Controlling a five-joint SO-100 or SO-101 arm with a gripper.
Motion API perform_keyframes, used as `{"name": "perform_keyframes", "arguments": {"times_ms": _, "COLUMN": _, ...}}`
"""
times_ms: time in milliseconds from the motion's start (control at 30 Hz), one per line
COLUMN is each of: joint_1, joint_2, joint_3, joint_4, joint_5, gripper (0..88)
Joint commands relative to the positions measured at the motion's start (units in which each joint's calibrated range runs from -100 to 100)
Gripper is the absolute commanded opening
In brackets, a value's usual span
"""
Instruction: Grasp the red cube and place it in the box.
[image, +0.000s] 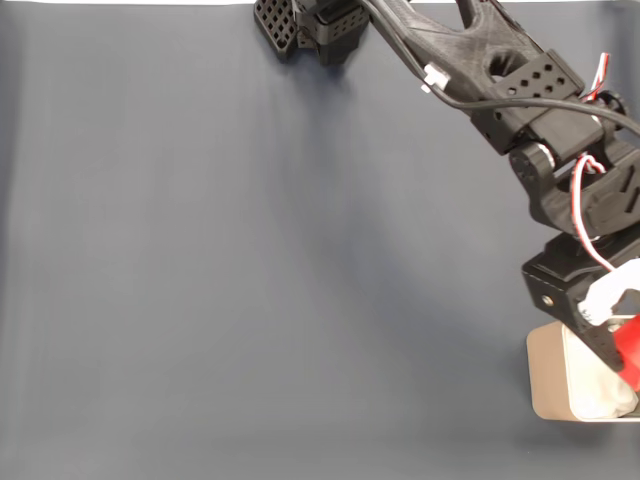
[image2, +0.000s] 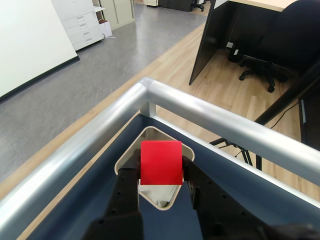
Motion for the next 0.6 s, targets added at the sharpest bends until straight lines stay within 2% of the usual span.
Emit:
{"name": "perform_keyframes", "arguments": {"times_ms": 0, "joint_1": -0.9, "joint_2": 0.5, "joint_3": -4.7, "joint_4": -1.3, "joint_5": 0.1, "gripper": 8.1}}
{"name": "perform_keyframes", "arguments": {"times_ms": 567, "joint_1": -0.3, "joint_2": 6.6, "joint_3": -9.9, "joint_4": -1.4, "joint_5": 0.3, "gripper": 7.9}}
